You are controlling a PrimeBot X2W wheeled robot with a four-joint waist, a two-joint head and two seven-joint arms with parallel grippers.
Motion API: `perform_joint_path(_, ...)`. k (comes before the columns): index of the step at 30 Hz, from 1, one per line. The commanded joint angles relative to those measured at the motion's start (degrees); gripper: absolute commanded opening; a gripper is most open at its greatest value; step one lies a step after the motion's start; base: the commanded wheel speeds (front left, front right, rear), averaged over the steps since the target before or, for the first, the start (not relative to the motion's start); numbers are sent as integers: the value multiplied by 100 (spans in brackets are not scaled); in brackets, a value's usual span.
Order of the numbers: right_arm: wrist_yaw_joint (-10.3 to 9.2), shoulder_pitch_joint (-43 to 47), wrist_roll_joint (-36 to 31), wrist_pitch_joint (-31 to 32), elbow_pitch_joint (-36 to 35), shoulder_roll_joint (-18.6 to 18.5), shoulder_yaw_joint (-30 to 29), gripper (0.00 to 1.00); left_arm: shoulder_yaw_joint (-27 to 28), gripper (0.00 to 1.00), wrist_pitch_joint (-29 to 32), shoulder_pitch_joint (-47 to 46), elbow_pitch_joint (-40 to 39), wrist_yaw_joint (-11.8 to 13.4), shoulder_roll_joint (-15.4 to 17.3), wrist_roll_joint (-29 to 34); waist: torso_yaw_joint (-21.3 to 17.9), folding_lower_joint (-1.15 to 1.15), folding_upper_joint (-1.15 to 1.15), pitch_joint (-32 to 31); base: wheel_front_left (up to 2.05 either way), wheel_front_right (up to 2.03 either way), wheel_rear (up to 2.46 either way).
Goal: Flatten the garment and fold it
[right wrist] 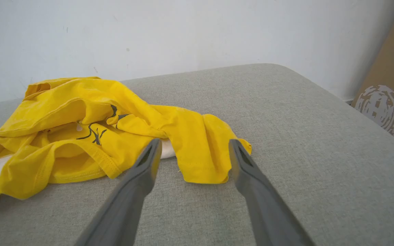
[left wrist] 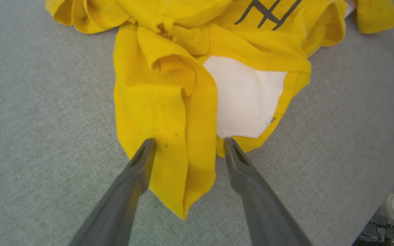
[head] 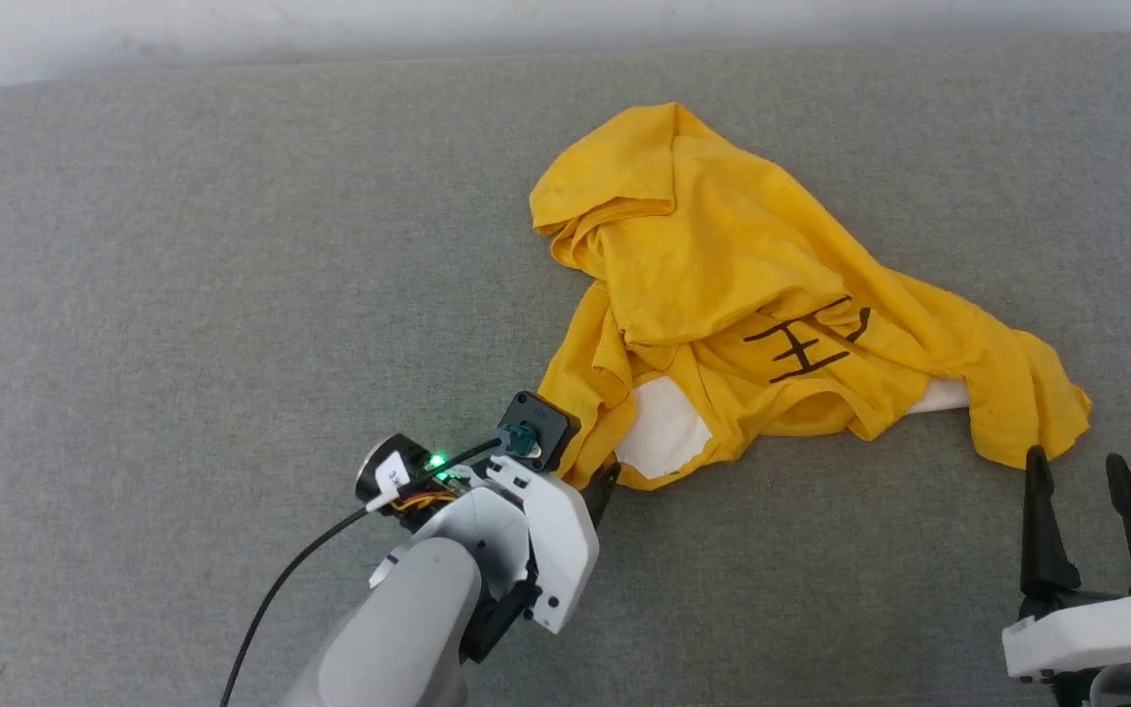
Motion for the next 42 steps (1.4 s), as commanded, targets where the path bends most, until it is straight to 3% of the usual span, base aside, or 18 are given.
perform_joint_path(1,-11,-119,27,-50,-5,12,12,100,-16,100,-136,-150,193,-13,17,48,-16,-1,0,6,0,0,0)
perform_joint_path(2,-11,-129,29,-50,-5,12,15,100,-8,100,-221,-186,283,1,7,40,-18,-1,0,7,0,0,0)
perform_joint_path(3,-11,-136,30,-51,-5,12,18,100,9,67,-328,-220,360,23,-6,22,-19,-1,0,6,0,0,0)
perform_joint_path(4,-11,-139,30,-51,-5,12,19,100,24,23,-451,-254,431,51,-18,11,-18,-1,0,1,0,0,0)
perform_joint_path(5,-11,-139,29,-51,-5,13,16,100,30,0,-564,-278,494,63,-31,-6,-14,-1,0,-8,0,0,0)
perform_joint_path(12,-11,-108,3,-53,-9,13,-65,100,121,0,-1013,-389,670,57,-117,-351,77,-1,0,-76,0,0,0)
perform_joint_path(17,-11,-60,2,-53,-9,13,-57,100,526,0,-1263,-338,394,133,-161,-1054,182,-1,0,-168,0,0,0)
perform_joint_path(21,-11,-9,6,-39,-10,13,-50,100,1157,0,-1308,-44,-90,446,-165,-1756,242,-1,0,-224,0,0,0)
perform_joint_path(25,-11,40,1,-11,-43,13,-71,100,1863,0,-1282,530,-455,978,98,-2110,285,-1,0,-231,0,0,0)
perform_joint_path(29,-11,54,-10,31,-77,13,-71,100,2342,0,-1234,1186,-639,1307,319,-2348,294,-1,0,-199,0,0,0)
perform_joint_path(32,-11,50,-17,58,-101,13,-81,100,2590,0,-1298,1634,-719,1423,403,-2482,299,-1,0,-171,0,0,0)
perform_joint_path(35,-11,54,-49,107,-108,13,-109,100,2552,0,-1368,1894,-747,1370,430,-2463,348,-1,0,-152,0,0,0)
perform_joint_path(36,-11,50,-59,121,-110,13,-113,100,2547,16,-1427,1923,-766,1341,403,-2477,363,-1,0,-149,0,0,0)
perform_joint_path(38,-11,33,-72,146,-116,13,-122,100,2566,100,-1568,1923,-818,1283,288,-2575,392,-1,0,-154,0,0,0)
perform_joint_path(42,-11,7,-88,198,-148,13,-73,100,2527,100,-1959,1837,-986,1169,163,-2581,427,-1,0,-195,0,0,0)
